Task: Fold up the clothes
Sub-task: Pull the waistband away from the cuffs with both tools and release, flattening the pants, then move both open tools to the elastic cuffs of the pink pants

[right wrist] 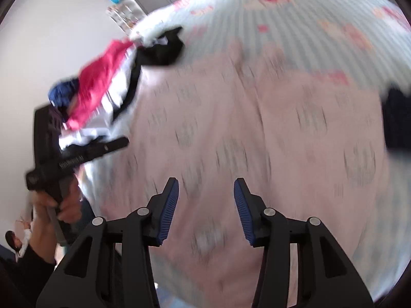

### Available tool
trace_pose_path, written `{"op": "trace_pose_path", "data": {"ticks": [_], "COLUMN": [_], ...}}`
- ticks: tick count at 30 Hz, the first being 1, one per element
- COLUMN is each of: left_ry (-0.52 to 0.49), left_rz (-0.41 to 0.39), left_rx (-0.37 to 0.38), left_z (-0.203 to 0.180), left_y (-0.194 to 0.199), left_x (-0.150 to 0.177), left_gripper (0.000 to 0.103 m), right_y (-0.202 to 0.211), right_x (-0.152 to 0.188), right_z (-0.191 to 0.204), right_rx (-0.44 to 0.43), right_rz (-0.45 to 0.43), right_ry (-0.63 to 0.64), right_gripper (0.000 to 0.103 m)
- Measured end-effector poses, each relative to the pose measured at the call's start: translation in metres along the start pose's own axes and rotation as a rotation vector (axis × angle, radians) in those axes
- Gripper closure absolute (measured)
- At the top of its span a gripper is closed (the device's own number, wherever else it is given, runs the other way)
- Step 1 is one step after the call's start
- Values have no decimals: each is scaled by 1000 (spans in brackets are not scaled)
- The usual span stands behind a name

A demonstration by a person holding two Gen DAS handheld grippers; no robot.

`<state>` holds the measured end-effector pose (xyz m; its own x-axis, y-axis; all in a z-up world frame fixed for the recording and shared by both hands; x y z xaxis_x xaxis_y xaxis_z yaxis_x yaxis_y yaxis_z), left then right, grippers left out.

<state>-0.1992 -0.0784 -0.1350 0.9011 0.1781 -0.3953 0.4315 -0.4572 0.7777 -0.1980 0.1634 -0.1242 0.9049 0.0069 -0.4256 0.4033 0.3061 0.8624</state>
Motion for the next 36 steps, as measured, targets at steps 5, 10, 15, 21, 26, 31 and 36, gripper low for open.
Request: {"op": "trace_pose_path", "data": {"ticks": [5,10,15,21,26,31,36], "left_ry": [-6,-36,-27,34,120,218,239], "left_rz": [45,-13,20,76,-49,-28,11], "left_rx": [-92,-58,-101,-105,-7,-41,-33], "left_z": [9,-2,-5,11,9,33,35], "left_y": [14,41,34,36,70,65,52], "left_x": [32,39,40,54,50,52,61], "left_gripper": [73,73,73,73,63,56,51], "right_y": [-10,10,19,17,26,43,45], "right_x": [53,62,54,59,67,70,76], "right_z": [-13,-21,-21,-20,-41,-52,-74], "right_rx": [48,36,59,111,129,152,203], "right_rz": [55,16,-22,-2,2,-33,-17], "right_ry": [-66,-109,-93,-62,-122,-155,-218], "right_gripper": [57,57,57,57,57,52,51]}}
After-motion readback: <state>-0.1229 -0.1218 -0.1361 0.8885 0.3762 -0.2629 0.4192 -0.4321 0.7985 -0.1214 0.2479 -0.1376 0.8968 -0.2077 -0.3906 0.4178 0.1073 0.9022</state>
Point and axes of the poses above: each gripper's, at about its wrist camera, not at the fingertips, and y roughly against the way its jaws point, z to its left, x to its underside, the point moved 5 cm from there along -y, roughly the way its jaws point, and after that the axes turned 9 degrees about x, right-handed, at the moved point
